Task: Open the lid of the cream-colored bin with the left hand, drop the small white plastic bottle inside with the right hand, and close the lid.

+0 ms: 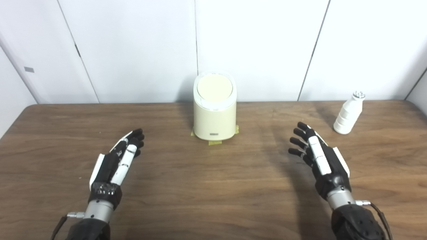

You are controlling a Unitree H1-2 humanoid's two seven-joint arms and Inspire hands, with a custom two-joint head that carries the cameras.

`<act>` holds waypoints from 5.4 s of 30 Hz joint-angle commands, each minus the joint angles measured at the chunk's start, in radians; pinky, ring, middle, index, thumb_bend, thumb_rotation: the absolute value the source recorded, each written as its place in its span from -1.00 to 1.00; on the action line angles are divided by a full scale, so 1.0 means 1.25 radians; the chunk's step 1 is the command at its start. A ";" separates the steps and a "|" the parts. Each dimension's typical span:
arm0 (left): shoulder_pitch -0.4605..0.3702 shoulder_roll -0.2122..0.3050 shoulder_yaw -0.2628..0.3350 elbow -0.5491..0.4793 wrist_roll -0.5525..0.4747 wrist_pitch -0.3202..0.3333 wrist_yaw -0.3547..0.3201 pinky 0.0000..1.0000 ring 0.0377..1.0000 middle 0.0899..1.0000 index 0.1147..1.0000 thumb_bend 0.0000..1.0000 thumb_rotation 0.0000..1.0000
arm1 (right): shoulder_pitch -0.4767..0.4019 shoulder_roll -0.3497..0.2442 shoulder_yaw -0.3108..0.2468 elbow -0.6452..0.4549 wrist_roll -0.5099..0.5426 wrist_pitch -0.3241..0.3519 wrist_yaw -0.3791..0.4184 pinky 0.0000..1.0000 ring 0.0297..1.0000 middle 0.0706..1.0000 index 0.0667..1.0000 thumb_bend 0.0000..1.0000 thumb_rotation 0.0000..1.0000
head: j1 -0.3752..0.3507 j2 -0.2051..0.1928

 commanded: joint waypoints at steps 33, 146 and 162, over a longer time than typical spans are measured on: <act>-0.033 0.013 -0.002 -0.022 0.032 -0.014 0.016 0.90 0.80 0.75 0.79 -0.10 -0.12 | -0.017 0.001 -0.005 -0.039 0.003 -0.026 0.007 0.46 0.66 0.73 0.72 0.09 0.67 | -0.015 -0.041; -0.695 0.056 -0.289 0.494 0.437 -0.073 -0.111 0.36 0.60 0.66 0.66 0.16 -0.54 | -0.034 0.069 -0.009 0.002 0.010 -0.075 -0.028 0.36 0.59 0.66 0.71 0.19 0.55 | -0.025 -0.101; -0.456 0.020 -0.169 0.226 0.330 -0.056 -0.042 0.47 0.61 0.61 0.63 -0.33 0.01 | -0.028 0.049 -0.020 -0.004 0.015 -0.082 -0.021 0.38 0.59 0.67 0.68 0.18 0.54 | -0.040 -0.098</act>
